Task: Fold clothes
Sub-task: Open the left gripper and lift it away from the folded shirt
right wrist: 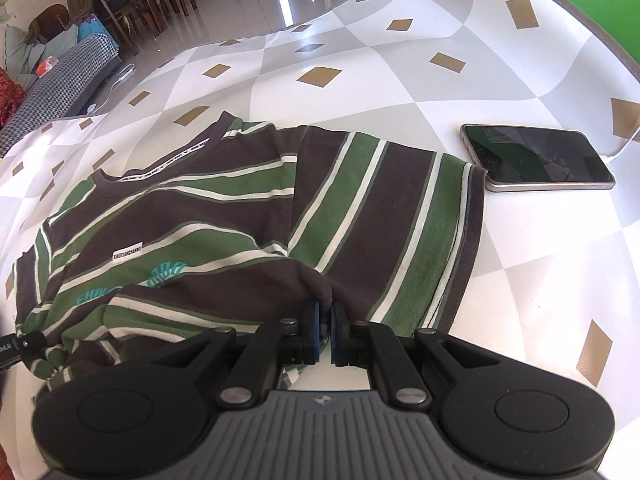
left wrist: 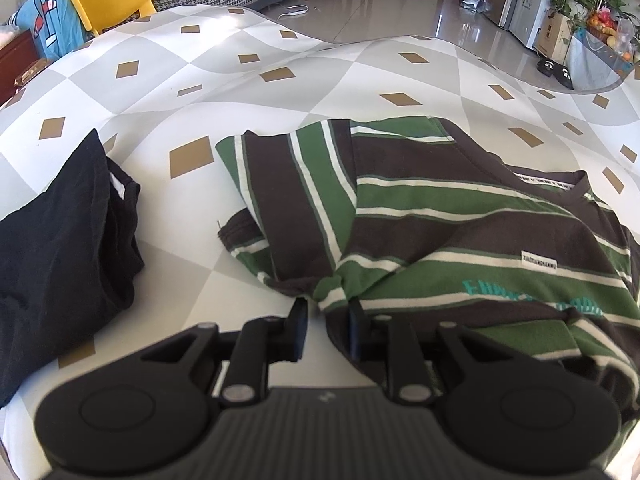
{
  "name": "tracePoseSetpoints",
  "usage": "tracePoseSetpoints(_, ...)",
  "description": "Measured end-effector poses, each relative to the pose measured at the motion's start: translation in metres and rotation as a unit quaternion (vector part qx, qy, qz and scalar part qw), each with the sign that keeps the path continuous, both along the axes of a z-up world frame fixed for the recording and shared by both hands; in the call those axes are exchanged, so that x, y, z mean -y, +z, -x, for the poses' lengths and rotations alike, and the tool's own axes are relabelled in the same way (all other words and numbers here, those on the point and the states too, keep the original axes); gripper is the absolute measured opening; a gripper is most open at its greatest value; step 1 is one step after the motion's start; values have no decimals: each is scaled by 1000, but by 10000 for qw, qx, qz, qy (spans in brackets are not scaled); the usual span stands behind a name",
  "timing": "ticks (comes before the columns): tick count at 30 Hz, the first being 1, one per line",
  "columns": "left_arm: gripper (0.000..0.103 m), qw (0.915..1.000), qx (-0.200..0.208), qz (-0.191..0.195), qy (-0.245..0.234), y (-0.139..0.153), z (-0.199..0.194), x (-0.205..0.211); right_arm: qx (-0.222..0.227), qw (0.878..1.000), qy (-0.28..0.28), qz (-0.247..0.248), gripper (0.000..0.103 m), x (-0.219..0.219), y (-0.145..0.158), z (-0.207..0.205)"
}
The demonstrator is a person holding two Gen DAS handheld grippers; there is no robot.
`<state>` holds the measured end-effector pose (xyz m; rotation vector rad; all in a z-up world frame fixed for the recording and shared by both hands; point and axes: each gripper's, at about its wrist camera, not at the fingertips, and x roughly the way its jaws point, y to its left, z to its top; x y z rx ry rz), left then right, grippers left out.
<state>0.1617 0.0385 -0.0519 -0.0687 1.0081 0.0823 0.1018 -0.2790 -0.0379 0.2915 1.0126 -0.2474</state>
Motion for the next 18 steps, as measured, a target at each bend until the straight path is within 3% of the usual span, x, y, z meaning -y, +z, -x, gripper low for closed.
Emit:
tracePoseSetpoints(5,24,9995,-22,-293,-144,-2,1,0,-116,9999,-27,-49,5,4,-4,3)
tracePoseSetpoints(12,30,9996,-110,-193,-171,0,5,-5,-150,9998,20,-87,6,5,-2,3)
tracePoseSetpoints(18,42,9999,104,40,-82,16,10,-8,26,9995,55,-314,23,7,13,5)
